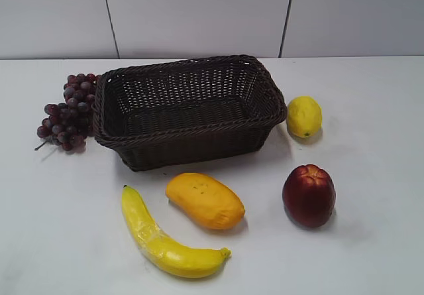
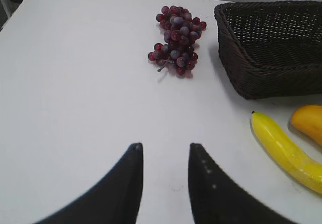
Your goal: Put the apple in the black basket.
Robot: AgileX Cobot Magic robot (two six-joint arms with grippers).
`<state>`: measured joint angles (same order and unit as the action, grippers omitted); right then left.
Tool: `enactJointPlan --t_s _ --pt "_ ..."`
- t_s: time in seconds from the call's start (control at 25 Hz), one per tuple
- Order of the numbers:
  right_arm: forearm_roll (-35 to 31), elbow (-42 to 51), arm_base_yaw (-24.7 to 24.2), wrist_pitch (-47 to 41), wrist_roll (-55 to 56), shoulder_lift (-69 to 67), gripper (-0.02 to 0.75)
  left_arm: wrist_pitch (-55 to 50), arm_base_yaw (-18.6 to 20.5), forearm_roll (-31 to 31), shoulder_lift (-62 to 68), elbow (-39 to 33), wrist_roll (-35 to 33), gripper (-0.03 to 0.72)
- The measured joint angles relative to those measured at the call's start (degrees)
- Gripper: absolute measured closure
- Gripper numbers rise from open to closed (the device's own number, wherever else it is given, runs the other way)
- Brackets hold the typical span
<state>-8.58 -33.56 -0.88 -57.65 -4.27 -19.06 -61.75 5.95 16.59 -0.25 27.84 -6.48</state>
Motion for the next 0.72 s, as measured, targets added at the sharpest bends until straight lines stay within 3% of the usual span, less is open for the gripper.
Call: enactJointPlan --t_s 0.72 --pt "-1.4 -8.3 0.0 -1.1 1.3 -35.0 0.149 0.0 0.0 0.0 0.0 0.0 0.0 0.452"
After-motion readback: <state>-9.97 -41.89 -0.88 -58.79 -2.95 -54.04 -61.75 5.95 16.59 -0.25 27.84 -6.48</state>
